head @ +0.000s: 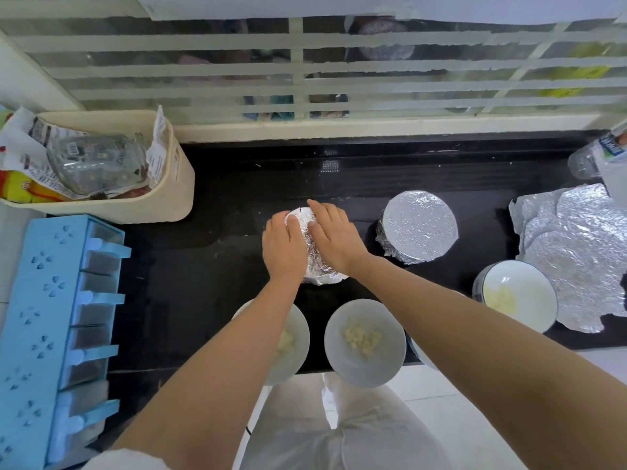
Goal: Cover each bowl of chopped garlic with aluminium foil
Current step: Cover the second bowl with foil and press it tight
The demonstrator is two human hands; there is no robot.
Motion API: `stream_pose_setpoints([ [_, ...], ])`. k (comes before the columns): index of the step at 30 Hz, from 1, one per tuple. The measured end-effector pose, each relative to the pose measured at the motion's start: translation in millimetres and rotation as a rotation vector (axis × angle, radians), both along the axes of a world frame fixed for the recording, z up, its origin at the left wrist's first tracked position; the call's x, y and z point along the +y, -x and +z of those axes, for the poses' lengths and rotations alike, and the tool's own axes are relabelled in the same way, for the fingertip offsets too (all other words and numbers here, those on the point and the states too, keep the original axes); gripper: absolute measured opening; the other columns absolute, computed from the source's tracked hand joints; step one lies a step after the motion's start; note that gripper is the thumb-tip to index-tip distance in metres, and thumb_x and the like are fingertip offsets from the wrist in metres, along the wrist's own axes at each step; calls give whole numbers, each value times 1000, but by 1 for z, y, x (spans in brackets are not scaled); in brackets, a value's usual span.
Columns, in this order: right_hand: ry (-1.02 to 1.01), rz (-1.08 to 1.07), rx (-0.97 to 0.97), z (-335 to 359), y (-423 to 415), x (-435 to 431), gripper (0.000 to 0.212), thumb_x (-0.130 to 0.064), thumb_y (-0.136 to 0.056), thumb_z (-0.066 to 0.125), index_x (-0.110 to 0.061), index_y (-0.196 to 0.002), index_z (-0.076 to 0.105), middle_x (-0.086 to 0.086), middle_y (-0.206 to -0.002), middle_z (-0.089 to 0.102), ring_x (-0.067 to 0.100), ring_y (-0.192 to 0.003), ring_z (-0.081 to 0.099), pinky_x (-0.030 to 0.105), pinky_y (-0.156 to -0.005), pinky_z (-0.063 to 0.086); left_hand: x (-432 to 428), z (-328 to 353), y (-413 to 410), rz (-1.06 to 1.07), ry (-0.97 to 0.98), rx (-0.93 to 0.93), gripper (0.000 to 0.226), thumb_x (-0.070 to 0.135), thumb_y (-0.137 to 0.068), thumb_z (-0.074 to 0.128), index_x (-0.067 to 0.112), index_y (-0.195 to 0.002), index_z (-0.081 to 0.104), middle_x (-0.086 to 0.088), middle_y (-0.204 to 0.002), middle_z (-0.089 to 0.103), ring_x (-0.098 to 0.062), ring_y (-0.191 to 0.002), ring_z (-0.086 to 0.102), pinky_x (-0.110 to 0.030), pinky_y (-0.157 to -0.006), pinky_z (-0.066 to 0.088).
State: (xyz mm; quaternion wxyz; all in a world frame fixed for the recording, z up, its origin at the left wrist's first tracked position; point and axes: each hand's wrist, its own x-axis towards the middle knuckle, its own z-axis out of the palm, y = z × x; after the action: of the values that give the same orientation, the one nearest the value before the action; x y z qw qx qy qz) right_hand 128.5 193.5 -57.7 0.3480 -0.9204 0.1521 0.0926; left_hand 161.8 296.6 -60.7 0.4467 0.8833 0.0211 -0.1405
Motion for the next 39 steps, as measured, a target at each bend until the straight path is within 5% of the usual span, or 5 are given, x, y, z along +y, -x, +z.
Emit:
stream_pose_setpoints([
  [13, -79, 9, 104, 8, -8, -3, 51, -31, -102, 32, -23, -151, 21, 2, -154, 27, 23, -141, 20, 44, -113, 19, 7, 6, -10, -109, -42, 82, 45, 30, -103, 38, 10, -143, 43, -9, -146, 45, -28, -135, 41, -48, -113, 33],
  [20, -144, 65, -9, 23, 9, -32, 94, -28, -85, 66, -25, -154, 3, 1, -162, 8, 24, -148, 8, 52, -118, 10, 35, 24, -20, -506, -222, -276, 59, 29, -98, 54, 11, -150, 33, -8, -161, 20, -27, -147, 20, -47, -118, 18],
  [27, -41, 362, 161, 24, 20, -53, 144, -47, -57, 89, -34, -149, -20, -7, -161, -18, 21, -150, -9, 52, -119, 11, 33, 24, -22, -1003, -546, -194, 133, 77, -64, 70, 25, -156, -10, -4, -160, -29, -24, -148, -25, -49, -120, -8],
  [32, -43, 418, 113, 21, 15, -45, 142, -35, -60, 91, -16, -151, -17, 0, -162, -13, 15, -149, -11, 39, -122, 9, 20, 16, -17, -984, -607, -215, 139, 81, -62, 67, 19, -155, -17, -5, -162, -23, -24, -150, -19, -51, -122, -3],
  [39, -75, 366, 100, 15, 14, -41, 145, -39, -58, 91, -25, -150, -20, 1, -160, 6, 21, -147, 15, 43, -119, 24, 19, 12, -12, -931, -607, -260, 135, 78, -65, 66, 9, -155, -8, -6, -162, -1, -25, -150, 0, -45, -121, 10],
])
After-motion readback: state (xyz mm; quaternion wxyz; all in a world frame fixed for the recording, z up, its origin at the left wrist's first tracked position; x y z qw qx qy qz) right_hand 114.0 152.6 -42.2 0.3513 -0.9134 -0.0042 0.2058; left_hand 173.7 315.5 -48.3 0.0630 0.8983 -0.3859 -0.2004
